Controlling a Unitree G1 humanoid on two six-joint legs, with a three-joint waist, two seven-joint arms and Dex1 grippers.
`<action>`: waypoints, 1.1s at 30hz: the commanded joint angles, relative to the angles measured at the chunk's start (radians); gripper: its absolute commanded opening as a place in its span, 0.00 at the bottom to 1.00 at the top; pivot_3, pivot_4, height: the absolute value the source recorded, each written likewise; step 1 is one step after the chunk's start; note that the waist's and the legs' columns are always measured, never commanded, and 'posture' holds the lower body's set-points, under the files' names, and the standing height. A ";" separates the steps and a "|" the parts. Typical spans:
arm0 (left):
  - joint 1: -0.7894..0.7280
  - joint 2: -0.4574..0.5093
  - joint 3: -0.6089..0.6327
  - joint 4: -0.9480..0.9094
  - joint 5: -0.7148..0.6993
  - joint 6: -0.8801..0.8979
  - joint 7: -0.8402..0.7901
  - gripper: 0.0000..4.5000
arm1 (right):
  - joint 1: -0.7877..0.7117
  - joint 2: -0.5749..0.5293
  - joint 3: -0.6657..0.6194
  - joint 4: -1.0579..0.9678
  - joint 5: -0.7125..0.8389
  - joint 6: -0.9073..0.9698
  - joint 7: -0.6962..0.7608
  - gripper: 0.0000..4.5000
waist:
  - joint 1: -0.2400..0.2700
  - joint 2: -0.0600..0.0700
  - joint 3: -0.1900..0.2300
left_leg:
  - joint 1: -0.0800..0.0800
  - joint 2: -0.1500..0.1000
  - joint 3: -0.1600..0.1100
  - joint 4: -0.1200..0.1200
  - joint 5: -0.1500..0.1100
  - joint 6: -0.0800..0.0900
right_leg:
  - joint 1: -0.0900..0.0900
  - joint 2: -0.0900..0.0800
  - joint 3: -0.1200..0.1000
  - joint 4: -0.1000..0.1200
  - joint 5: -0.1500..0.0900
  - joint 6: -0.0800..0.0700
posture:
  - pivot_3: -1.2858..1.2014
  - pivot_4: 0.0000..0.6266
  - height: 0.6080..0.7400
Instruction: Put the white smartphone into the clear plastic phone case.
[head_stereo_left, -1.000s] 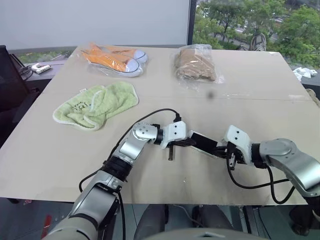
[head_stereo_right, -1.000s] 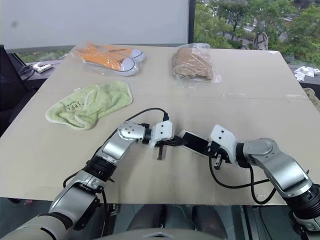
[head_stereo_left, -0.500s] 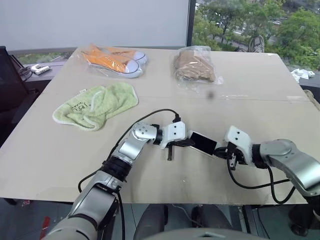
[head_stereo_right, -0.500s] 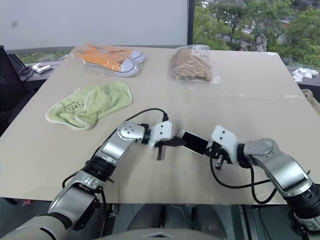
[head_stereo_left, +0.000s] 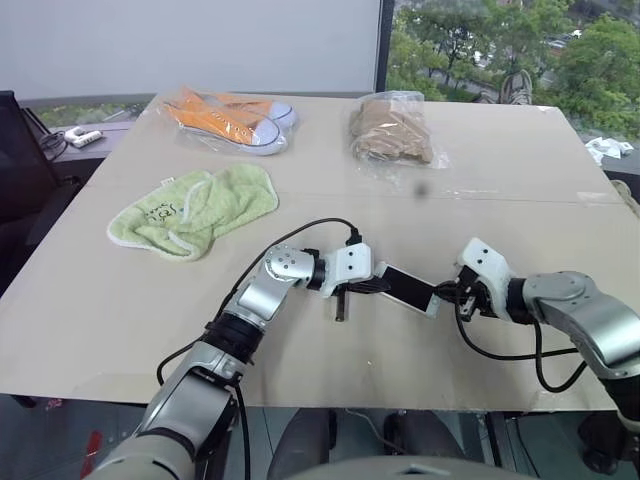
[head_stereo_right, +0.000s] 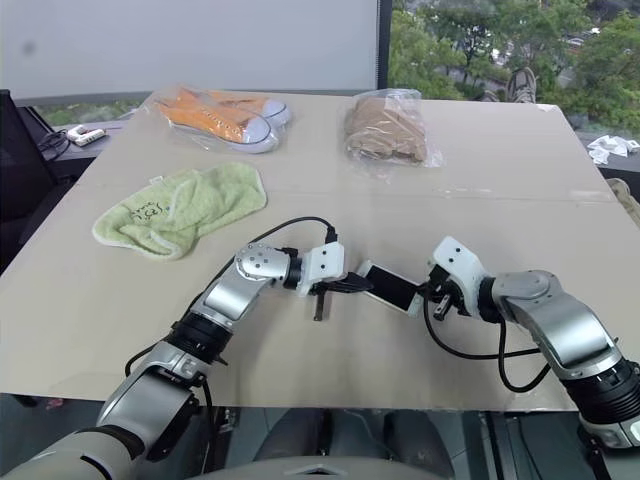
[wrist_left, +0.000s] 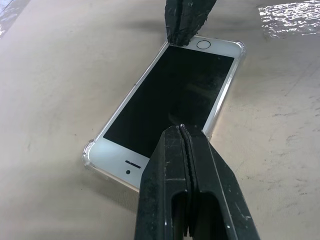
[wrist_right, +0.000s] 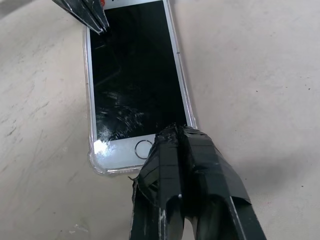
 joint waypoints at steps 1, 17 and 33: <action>0.000 -0.001 0.010 -0.026 0.003 -0.002 0.010 0.00 | 0.053 0.002 0.013 0.046 0.014 0.045 0.009 0.01 | 0.001 0.000 0.000 | 0.000 0.000 0.000 0.000 0.000 0.000 | 0.000 0.000 0.000 0.000 0.000 0.000 | 0.52 0.24 1.00; 0.125 0.106 0.250 -0.426 -0.249 0.321 0.071 0.00 | 0.204 -0.002 -0.339 -0.039 0.165 -0.323 0.161 0.01 | -0.008 0.011 0.014 | -0.021 0.000 0.002 -0.005 0.002 -0.003 | -0.022 0.000 0.002 -0.001 0.000 0.000 | 0.52 0.24 1.00; 0.575 0.380 0.596 -0.665 -0.385 0.430 0.111 0.93 | 0.435 -0.147 -0.601 0.078 0.262 -0.378 0.371 1.00 | 0.018 0.013 0.021 | -0.017 0.001 0.004 -0.007 0.001 -0.001 | -0.020 -0.001 0.003 -0.002 0.000 0.000 | 0.52 0.24 1.00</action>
